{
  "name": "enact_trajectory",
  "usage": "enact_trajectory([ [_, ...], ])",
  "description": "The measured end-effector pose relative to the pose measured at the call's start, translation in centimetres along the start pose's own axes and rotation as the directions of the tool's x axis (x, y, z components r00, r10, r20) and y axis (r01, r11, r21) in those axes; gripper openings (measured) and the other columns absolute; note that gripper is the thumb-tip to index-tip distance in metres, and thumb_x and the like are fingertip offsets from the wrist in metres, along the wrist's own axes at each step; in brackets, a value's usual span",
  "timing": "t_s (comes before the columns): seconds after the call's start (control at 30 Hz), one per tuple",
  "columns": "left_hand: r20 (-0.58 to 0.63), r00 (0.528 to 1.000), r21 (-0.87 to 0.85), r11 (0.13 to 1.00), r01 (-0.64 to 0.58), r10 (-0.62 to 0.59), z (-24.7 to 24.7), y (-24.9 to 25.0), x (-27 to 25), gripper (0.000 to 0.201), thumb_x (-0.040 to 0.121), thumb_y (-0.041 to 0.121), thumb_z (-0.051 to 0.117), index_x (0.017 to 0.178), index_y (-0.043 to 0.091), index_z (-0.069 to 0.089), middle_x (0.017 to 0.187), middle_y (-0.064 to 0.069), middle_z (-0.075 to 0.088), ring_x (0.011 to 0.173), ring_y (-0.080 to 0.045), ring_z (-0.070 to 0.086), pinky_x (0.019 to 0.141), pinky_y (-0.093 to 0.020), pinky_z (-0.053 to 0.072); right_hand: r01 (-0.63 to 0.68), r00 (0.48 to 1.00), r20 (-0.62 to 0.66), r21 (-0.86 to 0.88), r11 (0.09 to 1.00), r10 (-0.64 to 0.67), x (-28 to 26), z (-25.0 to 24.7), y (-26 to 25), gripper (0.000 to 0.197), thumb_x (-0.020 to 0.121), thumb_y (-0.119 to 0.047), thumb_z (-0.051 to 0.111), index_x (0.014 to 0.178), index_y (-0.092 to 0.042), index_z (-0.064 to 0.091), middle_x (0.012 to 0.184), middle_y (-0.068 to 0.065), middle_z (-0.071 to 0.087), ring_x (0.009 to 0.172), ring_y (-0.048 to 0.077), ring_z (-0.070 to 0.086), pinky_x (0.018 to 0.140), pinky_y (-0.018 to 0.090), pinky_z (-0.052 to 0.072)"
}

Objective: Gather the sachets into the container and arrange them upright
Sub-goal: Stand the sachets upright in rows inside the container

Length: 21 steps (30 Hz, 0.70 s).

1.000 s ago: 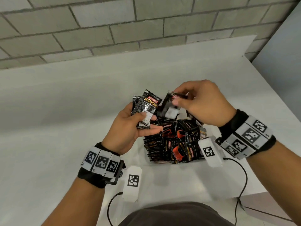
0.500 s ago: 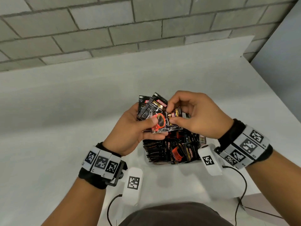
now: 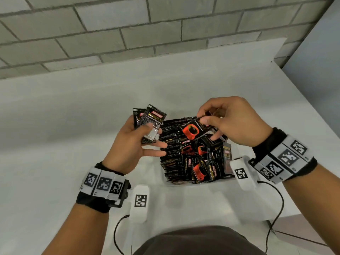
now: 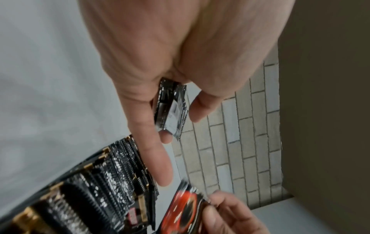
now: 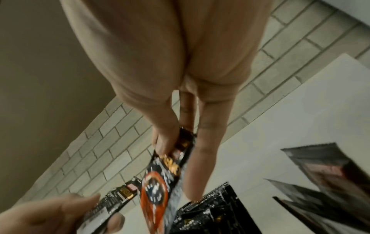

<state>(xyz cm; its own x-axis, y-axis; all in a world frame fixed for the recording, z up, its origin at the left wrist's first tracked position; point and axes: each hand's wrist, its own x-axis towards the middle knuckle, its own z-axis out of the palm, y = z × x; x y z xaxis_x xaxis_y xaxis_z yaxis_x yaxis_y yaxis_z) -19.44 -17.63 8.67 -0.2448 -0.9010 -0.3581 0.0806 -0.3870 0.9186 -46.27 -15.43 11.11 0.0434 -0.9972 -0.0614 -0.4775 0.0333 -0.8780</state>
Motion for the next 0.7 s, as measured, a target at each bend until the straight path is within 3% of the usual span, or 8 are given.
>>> enact_trajectory([
  [0.1,-0.007,1.0,-0.014,1.0,-0.002,0.002,-0.5,0.3,0.0,0.015,0.103,0.011,0.053,0.117,0.011,0.057,0.102,-0.021,0.07,0.079,-0.048,0.071,0.063,-0.05,0.061,-0.017,0.991,0.129,-0.205,0.979,0.044,0.2,0.2,0.8,0.022,0.085,-0.009,0.078,0.091,-0.03,0.076,0.086,0.005,0.069,0.07,0.019,0.073,0.07,0.038,0.062],
  [0.2,0.006,1.0,0.001,1.0,-0.001,0.001,-0.3,0.3,0.0,0.016,0.103,0.011,0.054,0.119,0.011,0.056,0.101,-0.019,0.07,0.079,-0.047,0.071,0.064,-0.048,0.062,0.021,0.985,0.167,-0.399,0.917,0.051,0.3,1.8,0.9,0.023,0.081,-0.008,0.08,0.092,-0.026,0.072,0.084,-0.008,0.068,0.077,0.007,0.066,0.07,0.022,0.053],
  [0.37,0.013,1.0,0.016,1.0,0.019,-0.019,0.2,0.1,0.0,0.021,0.103,0.012,0.056,0.123,0.009,0.054,0.098,-0.017,0.07,0.079,-0.046,0.071,0.062,-0.045,0.062,0.076,0.979,0.202,-0.529,0.845,0.039,0.9,4.1,0.9,0.013,0.082,-0.013,0.078,0.084,-0.022,0.068,0.079,-0.008,0.068,0.073,0.012,0.067,0.07,0.03,0.056],
  [0.5,0.012,1.0,0.011,1.0,0.017,-0.018,0.1,0.0,0.0,0.023,0.102,0.01,0.056,0.125,0.008,0.053,0.099,-0.018,0.07,0.078,-0.045,0.071,0.062,-0.047,0.062,0.088,0.978,0.205,-0.603,0.793,0.047,1.3,4.7,0.1,0.015,0.082,-0.027,0.08,0.081,-0.024,0.065,0.066,-0.013,0.06,0.065,0.012,0.065,0.062,0.025,0.048],
  [0.6,0.012,1.0,0.021,1.0,0.015,-0.015,0.0,0.0,0.0,0.026,0.102,0.009,0.056,0.127,0.007,0.052,0.099,-0.018,0.07,0.077,-0.044,0.072,0.063,-0.047,0.062,0.12,0.977,0.211,-0.633,0.765,0.021,1.8,5.3,-0.1,0.023,0.08,-0.03,0.082,0.078,-0.022,0.061,0.076,-0.01,0.056,0.066,0.008,0.054,0.058,0.026,0.039],
  [0.7,0.015,1.0,0.025,1.0,0.012,-0.013,-0.2,0.0,0.0,0.028,0.102,0.009,0.056,0.129,0.006,0.051,0.101,-0.019,0.07,0.078,-0.045,0.072,0.065,-0.049,0.063,0.078,0.966,0.242,-0.615,0.784,0.093,2.1,5.8,0.1,0.029,0.078,-0.026,0.086,0.074,-0.02,0.057,0.069,-0.008,0.056,0.056,0.004,0.051,0.063,0.029,0.051],
])
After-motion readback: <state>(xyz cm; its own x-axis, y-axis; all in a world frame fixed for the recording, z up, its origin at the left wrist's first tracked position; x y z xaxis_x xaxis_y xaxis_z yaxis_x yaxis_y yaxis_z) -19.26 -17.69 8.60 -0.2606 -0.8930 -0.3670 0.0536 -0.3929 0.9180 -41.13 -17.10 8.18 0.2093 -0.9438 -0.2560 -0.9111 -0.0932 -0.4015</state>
